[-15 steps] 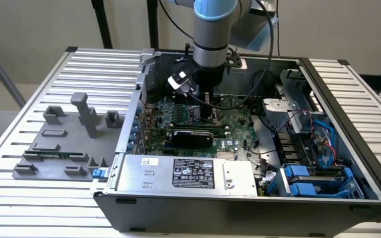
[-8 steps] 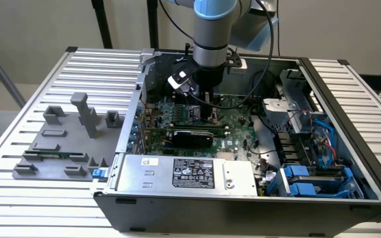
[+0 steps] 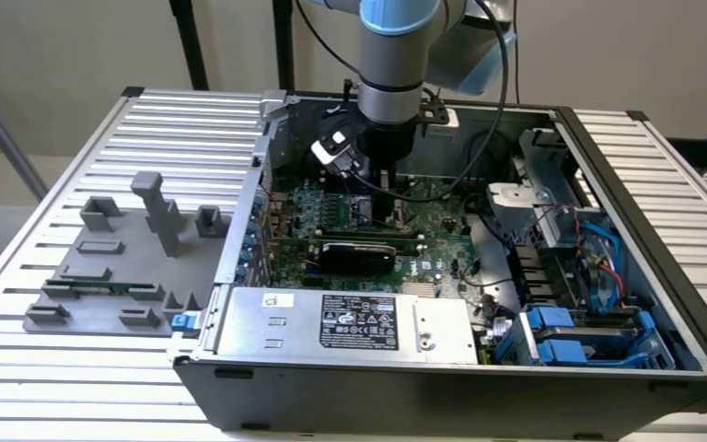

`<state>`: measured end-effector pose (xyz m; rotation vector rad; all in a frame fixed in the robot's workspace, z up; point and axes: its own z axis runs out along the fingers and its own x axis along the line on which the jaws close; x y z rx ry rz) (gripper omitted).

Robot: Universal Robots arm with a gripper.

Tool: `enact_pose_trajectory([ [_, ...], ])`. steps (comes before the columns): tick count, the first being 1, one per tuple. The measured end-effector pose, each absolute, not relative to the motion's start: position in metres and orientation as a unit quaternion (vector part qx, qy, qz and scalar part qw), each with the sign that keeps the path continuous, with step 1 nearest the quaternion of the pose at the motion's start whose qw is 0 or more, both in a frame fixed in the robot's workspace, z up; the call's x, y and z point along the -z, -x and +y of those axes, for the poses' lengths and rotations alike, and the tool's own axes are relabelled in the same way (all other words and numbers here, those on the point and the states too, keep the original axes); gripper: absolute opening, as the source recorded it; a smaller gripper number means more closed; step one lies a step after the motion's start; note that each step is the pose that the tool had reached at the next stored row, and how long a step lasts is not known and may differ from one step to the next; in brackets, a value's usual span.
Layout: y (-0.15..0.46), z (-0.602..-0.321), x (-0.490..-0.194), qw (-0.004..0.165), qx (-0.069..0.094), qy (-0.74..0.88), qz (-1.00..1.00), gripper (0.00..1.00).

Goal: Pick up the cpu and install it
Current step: 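Place the cpu into insertion slot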

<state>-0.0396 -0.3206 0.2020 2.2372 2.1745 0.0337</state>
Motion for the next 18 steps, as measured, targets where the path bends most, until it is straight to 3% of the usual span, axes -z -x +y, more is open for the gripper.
enact_pose_trajectory([
  [18,0.0396,-0.3206,-0.2022,0.003,-0.019,-0.717,0.697,0.62],
])
